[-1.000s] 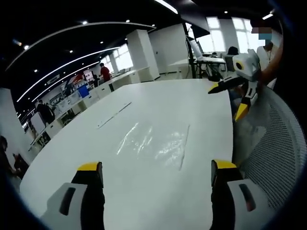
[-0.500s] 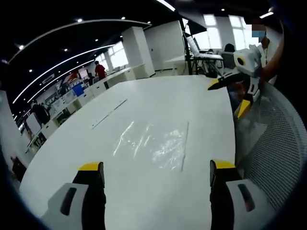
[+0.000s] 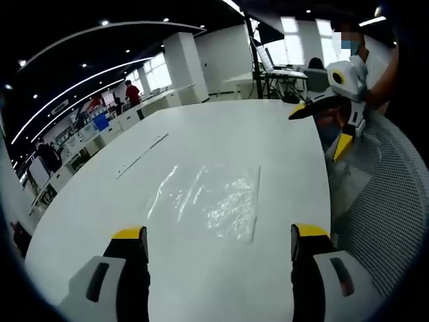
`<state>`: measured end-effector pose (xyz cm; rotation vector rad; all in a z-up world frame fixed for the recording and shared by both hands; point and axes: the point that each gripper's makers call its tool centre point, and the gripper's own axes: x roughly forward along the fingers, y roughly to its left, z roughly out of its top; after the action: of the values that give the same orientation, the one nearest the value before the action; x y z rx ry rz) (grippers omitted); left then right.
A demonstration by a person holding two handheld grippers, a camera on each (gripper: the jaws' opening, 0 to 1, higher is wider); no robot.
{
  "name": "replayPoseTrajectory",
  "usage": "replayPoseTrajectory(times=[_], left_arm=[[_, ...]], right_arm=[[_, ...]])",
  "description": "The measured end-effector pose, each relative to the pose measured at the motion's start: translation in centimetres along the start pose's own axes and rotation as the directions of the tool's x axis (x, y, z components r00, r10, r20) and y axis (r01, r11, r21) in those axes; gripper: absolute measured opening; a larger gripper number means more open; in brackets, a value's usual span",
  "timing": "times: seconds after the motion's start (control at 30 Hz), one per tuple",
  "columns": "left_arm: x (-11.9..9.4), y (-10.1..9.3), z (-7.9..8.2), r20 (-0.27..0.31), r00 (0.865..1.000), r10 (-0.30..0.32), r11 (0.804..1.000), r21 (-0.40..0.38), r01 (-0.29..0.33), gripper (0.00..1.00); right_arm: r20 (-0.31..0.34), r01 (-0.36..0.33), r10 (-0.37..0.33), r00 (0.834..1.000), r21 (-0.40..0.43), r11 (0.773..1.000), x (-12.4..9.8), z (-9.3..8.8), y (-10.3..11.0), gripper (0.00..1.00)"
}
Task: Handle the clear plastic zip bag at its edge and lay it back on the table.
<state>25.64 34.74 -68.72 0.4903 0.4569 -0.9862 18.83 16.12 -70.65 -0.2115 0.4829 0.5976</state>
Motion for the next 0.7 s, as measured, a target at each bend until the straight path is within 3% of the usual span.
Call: replayPoseTrajectory(times=[0.23,0.7], left_arm=[[0.9,0.2,-0.2,-0.012,1.0,-0.023,1.0,0.004,0.023,0.83],[2.9,-0.8,-2.0,-0.081,0.993,-0.089,0.996,0.013,0.09,0.74]], right_arm=[[-0.001,0.003,-0.003,1.0,0.003,1.0,0.0,-0.1,-0.1,0.94],[-0.007,0.006,-0.006,1.0,0.012,1.0,0.0,-0.2,-0.2,0.92]])
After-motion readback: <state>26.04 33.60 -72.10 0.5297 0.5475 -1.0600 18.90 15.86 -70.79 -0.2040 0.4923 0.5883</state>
